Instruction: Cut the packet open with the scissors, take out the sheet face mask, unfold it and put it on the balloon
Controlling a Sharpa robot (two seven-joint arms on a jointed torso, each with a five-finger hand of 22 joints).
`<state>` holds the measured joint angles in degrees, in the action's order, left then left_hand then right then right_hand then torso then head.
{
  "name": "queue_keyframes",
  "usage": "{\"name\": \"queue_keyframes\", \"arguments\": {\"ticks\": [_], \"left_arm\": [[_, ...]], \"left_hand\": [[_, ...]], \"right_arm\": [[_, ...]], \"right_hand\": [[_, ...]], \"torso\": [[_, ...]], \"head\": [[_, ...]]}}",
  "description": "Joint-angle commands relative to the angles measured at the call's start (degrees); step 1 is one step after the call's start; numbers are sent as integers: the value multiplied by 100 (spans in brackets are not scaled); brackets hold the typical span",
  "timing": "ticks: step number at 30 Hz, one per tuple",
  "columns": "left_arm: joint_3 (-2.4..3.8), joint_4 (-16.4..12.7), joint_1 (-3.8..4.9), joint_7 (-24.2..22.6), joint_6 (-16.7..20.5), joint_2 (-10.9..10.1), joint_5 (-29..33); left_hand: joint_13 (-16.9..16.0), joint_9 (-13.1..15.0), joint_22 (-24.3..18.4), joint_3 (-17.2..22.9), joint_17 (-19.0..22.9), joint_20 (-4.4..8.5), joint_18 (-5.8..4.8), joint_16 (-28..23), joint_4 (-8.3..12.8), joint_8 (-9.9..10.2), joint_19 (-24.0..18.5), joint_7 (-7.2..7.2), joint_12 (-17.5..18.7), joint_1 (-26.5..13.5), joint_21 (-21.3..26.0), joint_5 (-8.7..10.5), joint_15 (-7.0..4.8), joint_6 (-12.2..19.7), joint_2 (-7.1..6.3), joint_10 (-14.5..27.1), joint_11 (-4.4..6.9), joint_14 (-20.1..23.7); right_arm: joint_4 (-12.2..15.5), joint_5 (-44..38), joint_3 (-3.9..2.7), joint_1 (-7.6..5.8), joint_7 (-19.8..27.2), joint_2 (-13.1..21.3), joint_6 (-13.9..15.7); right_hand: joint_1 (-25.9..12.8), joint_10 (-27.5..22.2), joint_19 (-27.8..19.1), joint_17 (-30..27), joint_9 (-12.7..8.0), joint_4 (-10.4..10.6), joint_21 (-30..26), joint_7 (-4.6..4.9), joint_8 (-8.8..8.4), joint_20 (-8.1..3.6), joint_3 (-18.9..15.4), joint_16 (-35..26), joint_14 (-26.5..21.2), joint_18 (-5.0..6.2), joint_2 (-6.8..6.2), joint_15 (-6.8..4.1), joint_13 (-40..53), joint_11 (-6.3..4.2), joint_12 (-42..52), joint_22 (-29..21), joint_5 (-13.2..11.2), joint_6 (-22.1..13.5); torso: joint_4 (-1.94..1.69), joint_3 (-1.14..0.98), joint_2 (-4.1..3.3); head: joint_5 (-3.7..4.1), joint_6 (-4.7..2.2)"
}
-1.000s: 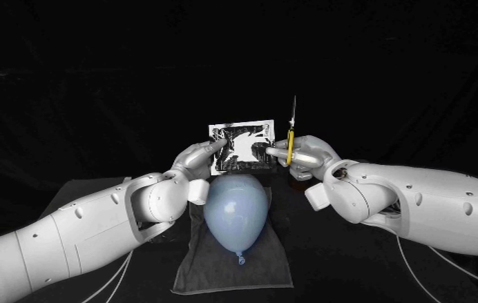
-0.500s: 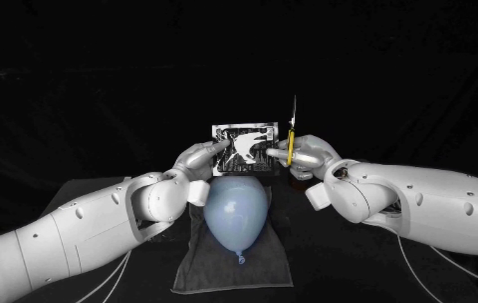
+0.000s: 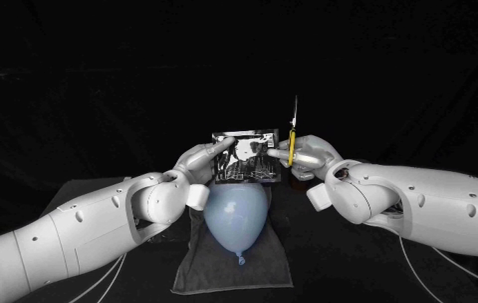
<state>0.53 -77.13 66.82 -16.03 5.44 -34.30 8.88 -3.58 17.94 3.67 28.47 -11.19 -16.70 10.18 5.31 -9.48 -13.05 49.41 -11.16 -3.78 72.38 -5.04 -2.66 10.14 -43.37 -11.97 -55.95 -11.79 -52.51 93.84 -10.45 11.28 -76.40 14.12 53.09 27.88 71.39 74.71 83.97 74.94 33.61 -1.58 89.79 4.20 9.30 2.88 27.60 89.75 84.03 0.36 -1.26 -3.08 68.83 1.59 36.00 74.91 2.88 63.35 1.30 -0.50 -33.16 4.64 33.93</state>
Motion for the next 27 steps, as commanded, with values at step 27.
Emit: {"name": "queue_keyframes", "arguments": {"ticks": [27], "left_arm": [[6,41,22,328,-656,11,-469]], "left_hand": [[-4,-22,25,-556,26,56,52,-72,257,88,463,-276,20,943,-108,-12,-34,-4,224,-56,35,-48]], "right_arm": [[40,-456,-7,-3,-3,3,681]], "right_hand": [[40,1529,603,1506,282,-225,21,-58,271,-106,259,25,597,-36,236,-95,2117,-225,5400,1509,-13,98]], "torso": [[-2,-4,-6]], "head": [[36,-17]]}}
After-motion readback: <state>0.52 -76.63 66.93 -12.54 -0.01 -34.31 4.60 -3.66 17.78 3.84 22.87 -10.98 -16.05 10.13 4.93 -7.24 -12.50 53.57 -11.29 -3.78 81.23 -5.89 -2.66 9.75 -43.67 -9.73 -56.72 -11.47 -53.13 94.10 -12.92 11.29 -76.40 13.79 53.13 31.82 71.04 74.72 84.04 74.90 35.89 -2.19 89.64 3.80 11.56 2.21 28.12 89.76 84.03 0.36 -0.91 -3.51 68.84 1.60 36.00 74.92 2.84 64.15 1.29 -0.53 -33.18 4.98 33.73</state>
